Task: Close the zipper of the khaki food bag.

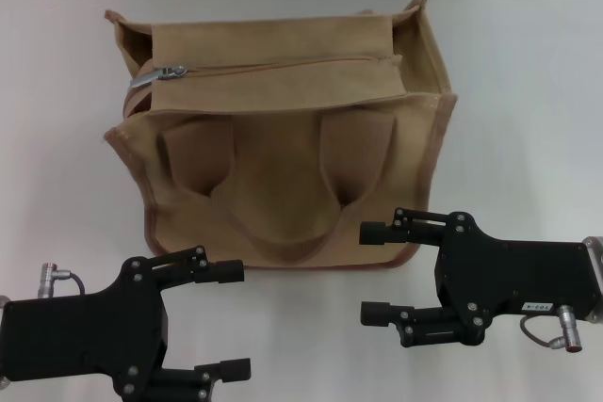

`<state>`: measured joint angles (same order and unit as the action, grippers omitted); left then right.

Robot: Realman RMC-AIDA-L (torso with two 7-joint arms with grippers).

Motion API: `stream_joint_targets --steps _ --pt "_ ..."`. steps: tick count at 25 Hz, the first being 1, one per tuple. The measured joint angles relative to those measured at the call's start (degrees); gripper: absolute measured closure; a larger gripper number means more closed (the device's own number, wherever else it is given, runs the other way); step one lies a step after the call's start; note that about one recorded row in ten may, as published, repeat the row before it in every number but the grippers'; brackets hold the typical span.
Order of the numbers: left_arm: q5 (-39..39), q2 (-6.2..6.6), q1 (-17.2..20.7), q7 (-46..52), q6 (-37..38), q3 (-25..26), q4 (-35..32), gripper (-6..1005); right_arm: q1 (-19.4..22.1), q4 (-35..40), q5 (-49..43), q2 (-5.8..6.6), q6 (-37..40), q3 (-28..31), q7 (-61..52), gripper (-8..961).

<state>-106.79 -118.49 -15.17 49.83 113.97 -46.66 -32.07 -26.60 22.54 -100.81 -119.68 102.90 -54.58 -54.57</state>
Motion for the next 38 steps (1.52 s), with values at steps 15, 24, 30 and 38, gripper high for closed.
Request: stream_joint_targets --steps 15,24,30,38 --pt "1.2 0.06 1.7 -0.8 0.3 0.5 0.0 166 0.1 -0.6 0.1 -0.03 0.1 0.0 0.0 164" --pt "11.9 0.14 7.2 -4.5 0.2 14.8 2.7 167 -0.7 -3.9 0.6 -0.08 -0.1 0.3 2.6 165" --pt "12.2 0.03 4.6 -6.3 -4.3 24.0 7.2 167 -2.1 -6.0 1.2 -0.12 0.2 0.1 5.1 165" --pt "11.7 -0.12 1.8 -6.2 -13.4 22.9 7.4 167 -2.2 -7.4 1.3 -0.12 -0.9 0.1 6.3 165"
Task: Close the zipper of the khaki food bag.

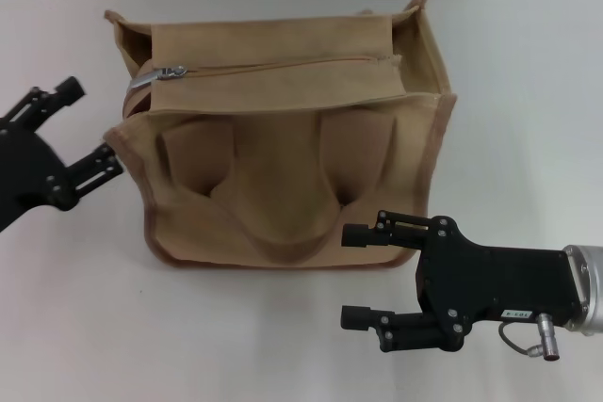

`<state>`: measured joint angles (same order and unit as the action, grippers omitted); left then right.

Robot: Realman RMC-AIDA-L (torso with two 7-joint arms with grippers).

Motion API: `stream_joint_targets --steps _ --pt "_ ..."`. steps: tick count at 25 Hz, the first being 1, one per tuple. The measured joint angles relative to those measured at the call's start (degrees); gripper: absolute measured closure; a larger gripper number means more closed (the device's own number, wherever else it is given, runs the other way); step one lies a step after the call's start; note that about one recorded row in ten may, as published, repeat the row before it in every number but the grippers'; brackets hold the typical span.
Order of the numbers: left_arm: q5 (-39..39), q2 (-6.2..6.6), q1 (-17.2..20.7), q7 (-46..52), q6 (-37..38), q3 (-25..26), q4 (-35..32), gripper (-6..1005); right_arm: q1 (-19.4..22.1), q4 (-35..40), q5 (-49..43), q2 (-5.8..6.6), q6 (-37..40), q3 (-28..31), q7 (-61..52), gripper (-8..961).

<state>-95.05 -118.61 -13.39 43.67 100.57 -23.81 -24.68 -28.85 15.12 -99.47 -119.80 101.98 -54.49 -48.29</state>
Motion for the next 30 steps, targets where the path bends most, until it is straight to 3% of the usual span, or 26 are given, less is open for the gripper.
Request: stream_joint_targets --steps 3,13,30 --pt "-0.1 -0.17 -2.9 -0.5 -4.7 -2.4 1.8 168 0.3 -0.3 0.0 0.0 -0.1 0.0 0.5 165" --pt "3.4 -0.27 -7.0 -0.1 -5.0 -2.3 6.5 168 -0.4 -1.9 0.0 0.01 -1.4 0.7 1.8 165" --pt "7.0 -0.43 -6.4 -3.0 -6.8 -0.9 9.8 169 -0.4 -2.6 0.3 0.01 -1.8 0.9 2.5 165"
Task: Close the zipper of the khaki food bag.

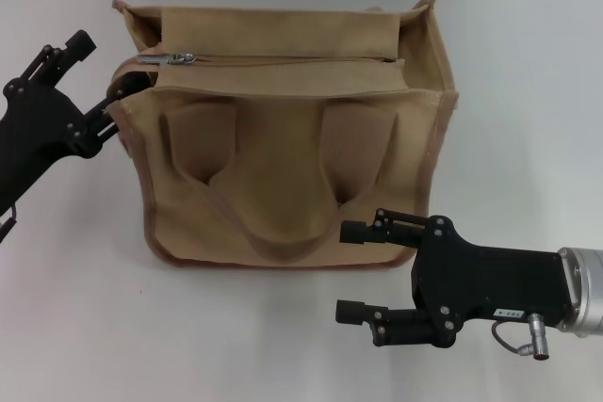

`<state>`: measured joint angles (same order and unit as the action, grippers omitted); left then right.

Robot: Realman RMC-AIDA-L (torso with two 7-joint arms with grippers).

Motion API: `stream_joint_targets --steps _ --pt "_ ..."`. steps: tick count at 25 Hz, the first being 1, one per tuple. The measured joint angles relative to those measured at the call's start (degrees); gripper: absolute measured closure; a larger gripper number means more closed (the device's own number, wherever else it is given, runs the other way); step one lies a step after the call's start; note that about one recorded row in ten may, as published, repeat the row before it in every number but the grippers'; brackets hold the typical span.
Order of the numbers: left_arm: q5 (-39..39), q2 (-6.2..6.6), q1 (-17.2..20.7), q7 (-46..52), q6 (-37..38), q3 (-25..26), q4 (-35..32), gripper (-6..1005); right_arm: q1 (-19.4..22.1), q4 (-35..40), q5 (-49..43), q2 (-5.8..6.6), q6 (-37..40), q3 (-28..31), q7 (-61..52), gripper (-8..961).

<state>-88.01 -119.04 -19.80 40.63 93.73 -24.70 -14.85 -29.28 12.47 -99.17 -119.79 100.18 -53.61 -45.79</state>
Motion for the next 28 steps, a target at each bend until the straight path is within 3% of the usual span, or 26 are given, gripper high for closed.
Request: stream_joint_targets --steps 14,16,23,27,28 --pt "0.1 0.04 0.2 -2.8 0.0 0.0 1.5 189 0.1 0.0 0.4 0.0 0.0 0.0 0.1 165" --pt "0.0 0.08 0.3 -2.8 0.0 -0.2 1.5 379 0.1 0.0 0.4 0.0 0.0 0.0 0.1 165" --pt "0.0 0.07 0.3 -2.8 0.0 -0.2 1.5 644 0.0 0.0 0.6 0.0 0.0 0.0 0.1 165" --pt "-0.1 0.1 0.3 -2.9 0.4 -0.2 1.5 867 0.2 0.0 0.9 0.0 0.0 0.0 0.2 165" --pt "-0.1 0.1 0.3 -2.9 0.4 -0.2 1.5 872 0.2 0.0 0.9 0.0 0.0 0.0 0.2 165"
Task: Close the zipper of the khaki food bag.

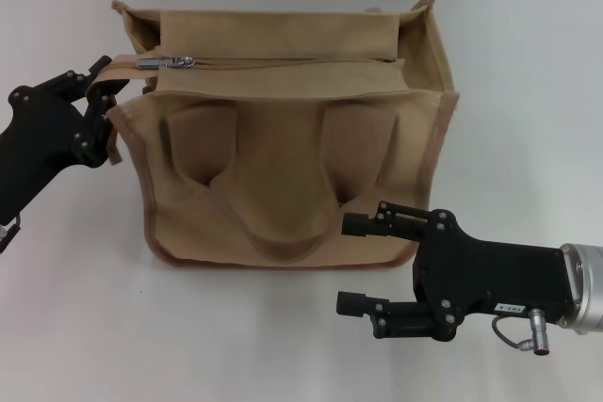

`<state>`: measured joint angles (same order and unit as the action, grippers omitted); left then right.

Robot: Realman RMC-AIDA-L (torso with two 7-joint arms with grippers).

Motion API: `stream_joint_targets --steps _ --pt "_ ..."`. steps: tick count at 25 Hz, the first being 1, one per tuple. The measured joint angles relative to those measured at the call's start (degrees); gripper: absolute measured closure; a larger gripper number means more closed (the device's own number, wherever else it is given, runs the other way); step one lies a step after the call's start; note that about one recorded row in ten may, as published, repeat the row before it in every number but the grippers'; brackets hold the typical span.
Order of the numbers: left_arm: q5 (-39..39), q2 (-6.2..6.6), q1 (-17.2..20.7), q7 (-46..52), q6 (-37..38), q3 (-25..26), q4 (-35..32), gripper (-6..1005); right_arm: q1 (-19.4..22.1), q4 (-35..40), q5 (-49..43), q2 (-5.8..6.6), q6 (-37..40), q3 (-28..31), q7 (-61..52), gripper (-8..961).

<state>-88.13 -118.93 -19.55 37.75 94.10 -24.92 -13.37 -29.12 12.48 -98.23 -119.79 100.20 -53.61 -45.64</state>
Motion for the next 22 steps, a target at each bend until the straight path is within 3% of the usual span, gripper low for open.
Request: stream_joint_targets --steps 11,13,20,22 --pt "0.1 -0.11 -0.2 -3.2 0.2 -0.1 0.8 924 -0.1 0.0 0.4 0.0 -0.2 0.0 0.0 164" --pt "0.2 -0.13 -0.3 -3.2 0.6 0.0 0.8 972 -0.1 -0.5 2.3 -0.05 1.0 -0.3 0.0 164" --pt "0.3 -0.13 -1.0 -2.9 4.7 0.7 1.4 969 -0.1 -2.6 6.8 -0.08 7.1 -0.1 1.5 164" --pt "0.7 -0.12 -1.5 -2.6 7.9 0.7 1.7 969 0.0 -3.5 12.5 -0.09 8.6 0.0 1.6 164"
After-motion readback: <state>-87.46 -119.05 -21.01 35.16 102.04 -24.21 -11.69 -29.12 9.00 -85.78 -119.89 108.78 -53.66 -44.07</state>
